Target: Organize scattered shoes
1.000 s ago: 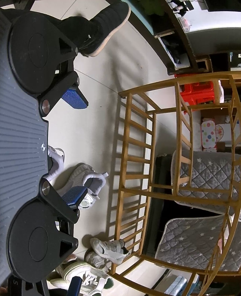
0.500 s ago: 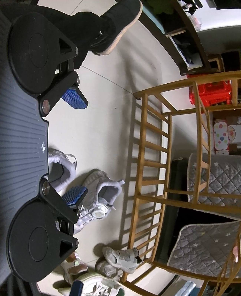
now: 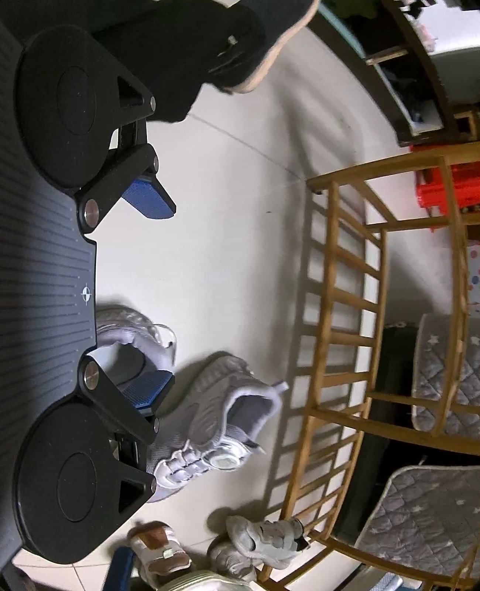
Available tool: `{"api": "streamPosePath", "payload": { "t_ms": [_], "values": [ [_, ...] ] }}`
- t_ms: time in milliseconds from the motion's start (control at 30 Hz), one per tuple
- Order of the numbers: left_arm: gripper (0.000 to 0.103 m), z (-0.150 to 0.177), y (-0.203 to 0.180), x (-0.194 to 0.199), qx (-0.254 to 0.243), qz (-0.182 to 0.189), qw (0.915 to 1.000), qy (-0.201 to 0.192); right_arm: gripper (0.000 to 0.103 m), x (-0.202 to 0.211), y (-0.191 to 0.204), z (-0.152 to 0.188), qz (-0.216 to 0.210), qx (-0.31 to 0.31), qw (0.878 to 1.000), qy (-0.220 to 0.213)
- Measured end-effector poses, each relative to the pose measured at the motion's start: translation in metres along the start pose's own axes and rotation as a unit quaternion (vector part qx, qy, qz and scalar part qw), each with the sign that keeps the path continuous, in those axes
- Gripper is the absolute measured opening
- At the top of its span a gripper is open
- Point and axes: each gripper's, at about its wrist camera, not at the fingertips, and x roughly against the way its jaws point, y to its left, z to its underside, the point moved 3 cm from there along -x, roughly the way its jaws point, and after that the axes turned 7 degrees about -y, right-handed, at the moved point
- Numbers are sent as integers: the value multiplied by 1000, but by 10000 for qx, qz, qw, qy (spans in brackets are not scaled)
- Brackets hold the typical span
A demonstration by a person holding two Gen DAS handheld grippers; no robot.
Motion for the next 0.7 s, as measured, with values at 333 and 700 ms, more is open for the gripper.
{"api": "streamPosePath", "payload": {
  "t_ms": [333,700],
  "values": [
    [89,6,5,-7,47,-151,9997,206,103,-15,29,29,-857,174,9935,727],
    [89,10,5,-13,78,-91,9994,337,97,-28,52,58,-691,747,9870,1241]
  ]
}}
